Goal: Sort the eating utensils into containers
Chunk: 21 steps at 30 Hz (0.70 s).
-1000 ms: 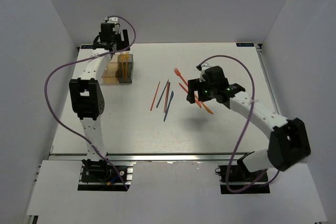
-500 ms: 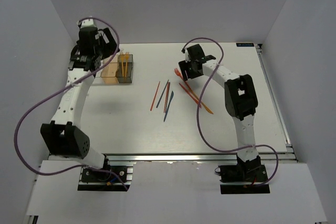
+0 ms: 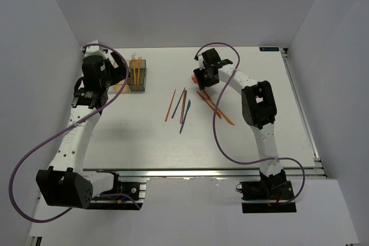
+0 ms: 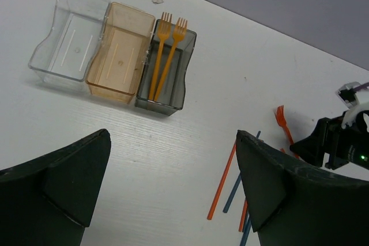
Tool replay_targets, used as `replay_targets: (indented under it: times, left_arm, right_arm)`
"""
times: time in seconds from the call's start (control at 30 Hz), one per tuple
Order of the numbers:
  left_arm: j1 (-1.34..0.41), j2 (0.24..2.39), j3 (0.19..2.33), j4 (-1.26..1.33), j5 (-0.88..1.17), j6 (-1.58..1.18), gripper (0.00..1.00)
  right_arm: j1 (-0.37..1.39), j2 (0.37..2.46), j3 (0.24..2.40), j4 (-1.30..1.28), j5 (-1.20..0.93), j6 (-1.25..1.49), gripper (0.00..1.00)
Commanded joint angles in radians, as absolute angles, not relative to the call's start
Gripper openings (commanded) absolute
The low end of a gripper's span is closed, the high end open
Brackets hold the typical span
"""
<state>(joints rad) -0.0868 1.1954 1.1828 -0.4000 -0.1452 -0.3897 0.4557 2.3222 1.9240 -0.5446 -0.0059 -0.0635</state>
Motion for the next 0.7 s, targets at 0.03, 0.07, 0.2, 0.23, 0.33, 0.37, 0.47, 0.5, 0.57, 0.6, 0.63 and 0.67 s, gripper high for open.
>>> replay_targets:
  times: [0.03, 0.07, 0.2, 0.23, 0.33, 0.37, 0.47, 0.5, 0.57, 0.6, 0.63, 0.67]
  left_arm:
    - [-0.086, 1.193, 1.163, -0.365, -0.072, -0.364, 0.98]
    - [-0.086, 1.195, 1.163, -0.365, -0.071, -0.364, 0.98]
    - [-0.084, 1.204, 1.160, -0.364, -0.049, -0.368, 0.98]
    - [-0.086, 1.207, 1.158, -0.365, -0.041, -0.368, 0.98]
    - [-0.084, 1.216, 1.143, -0.364, -0.002, -0.383, 0.98]
    - [-0.086, 1.219, 1.134, -0.356, 0.020, -0.391, 0.98]
    - [-0.086, 1.230, 1.077, -0.269, 0.190, -0.448, 0.98]
    - [-0.087, 1.239, 1.062, -0.238, 0.231, -0.504, 0.98]
    - [-0.098, 1.246, 1.008, -0.111, 0.325, -0.564, 0.98]
    - [-0.116, 1.246, 0.988, -0.062, 0.343, -0.618, 0.98]
    - [-0.130, 1.241, 0.968, 0.045, 0.354, -0.639, 0.98]
    - [-0.144, 1.241, 0.935, 0.098, 0.366, -0.662, 0.98]
  right_arm:
    - [0.466, 2.394, 2.022, -0.569, -0.003, -0.084, 0.49]
    - [0.466, 2.402, 2.026, -0.571, -0.003, -0.083, 0.45]
    - [0.466, 2.419, 2.037, -0.568, -0.003, -0.075, 0.25]
    - [0.468, 2.419, 2.037, -0.565, -0.003, -0.075, 0.22]
    - [0.468, 2.416, 2.040, -0.555, 0.027, -0.072, 0.00]
    - [0.468, 2.415, 2.045, -0.539, 0.029, -0.071, 0.00]
    - [0.463, 2.389, 2.063, -0.519, 0.011, -0.040, 0.00]
    - [0.459, 2.375, 2.068, -0.499, 0.002, -0.023, 0.00]
    - [0.454, 2.298, 2.050, -0.467, -0.064, 0.041, 0.00]
    - [0.454, 2.264, 2.001, -0.419, -0.083, 0.063, 0.00]
    - [0.456, 2.188, 1.970, -0.394, -0.115, 0.108, 0.00]
    - [0.454, 2.148, 1.939, -0.374, -0.127, 0.126, 0.00]
